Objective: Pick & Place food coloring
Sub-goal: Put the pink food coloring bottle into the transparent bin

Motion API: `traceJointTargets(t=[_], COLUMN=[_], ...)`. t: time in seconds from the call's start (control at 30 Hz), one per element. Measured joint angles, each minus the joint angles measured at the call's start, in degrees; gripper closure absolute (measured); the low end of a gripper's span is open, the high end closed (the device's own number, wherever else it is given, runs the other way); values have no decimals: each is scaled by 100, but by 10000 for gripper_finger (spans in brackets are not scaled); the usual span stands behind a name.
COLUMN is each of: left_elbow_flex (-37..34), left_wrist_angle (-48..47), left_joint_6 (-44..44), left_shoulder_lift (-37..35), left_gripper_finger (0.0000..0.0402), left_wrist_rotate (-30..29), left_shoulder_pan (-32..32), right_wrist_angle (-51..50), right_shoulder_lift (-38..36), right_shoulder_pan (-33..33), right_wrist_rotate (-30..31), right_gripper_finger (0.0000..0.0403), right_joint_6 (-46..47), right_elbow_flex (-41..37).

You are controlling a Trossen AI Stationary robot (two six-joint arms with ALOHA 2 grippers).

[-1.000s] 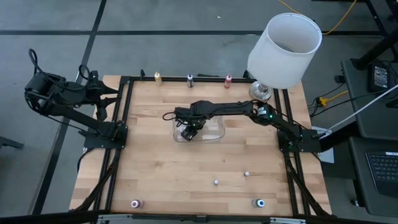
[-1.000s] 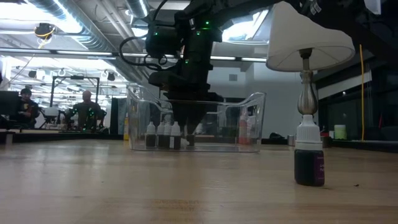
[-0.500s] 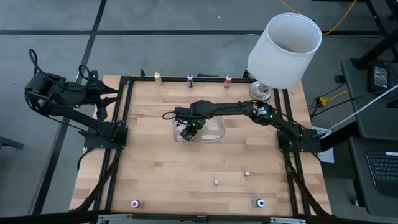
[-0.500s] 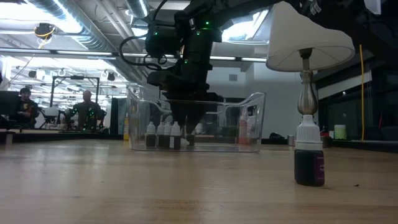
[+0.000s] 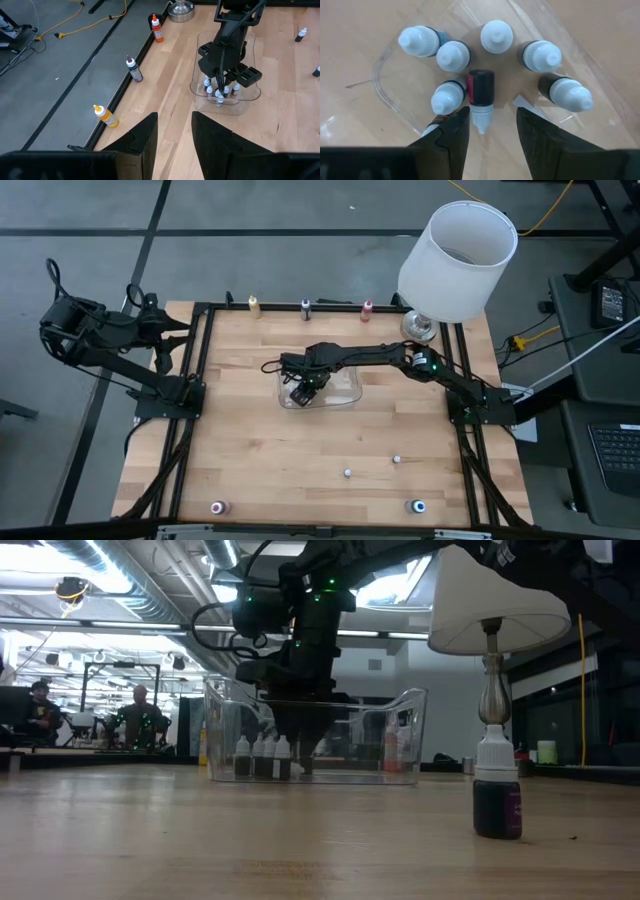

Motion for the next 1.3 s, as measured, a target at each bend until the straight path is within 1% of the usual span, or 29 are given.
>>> traceJointTargets(t=[0.2,0.33,1.07,1.3], left_elbow_flex=[0,0,-1,0], left_wrist_angle=[1,1,47,119], left_joint_6=[0,0,29,88], left_shoulder_lift=[0,0,0,0], left_gripper_finger=[286,286,286,286], left_wrist_rotate=[-1,-1,-25,-8], left_shoulder_pan=[1,1,1,0], right_wrist_angle=[-13,-13,-20,-28], right_shoulder_lift=[0,0,140,247], right_shoulder_pan=[7,28,26,28], right_wrist_rotate=[-1,-1,134,60], right_gripper_finger=[205,193,192,192], right_joint_6=[2,45,-11,-22], right_elbow_flex=[0,0,-9,-2])
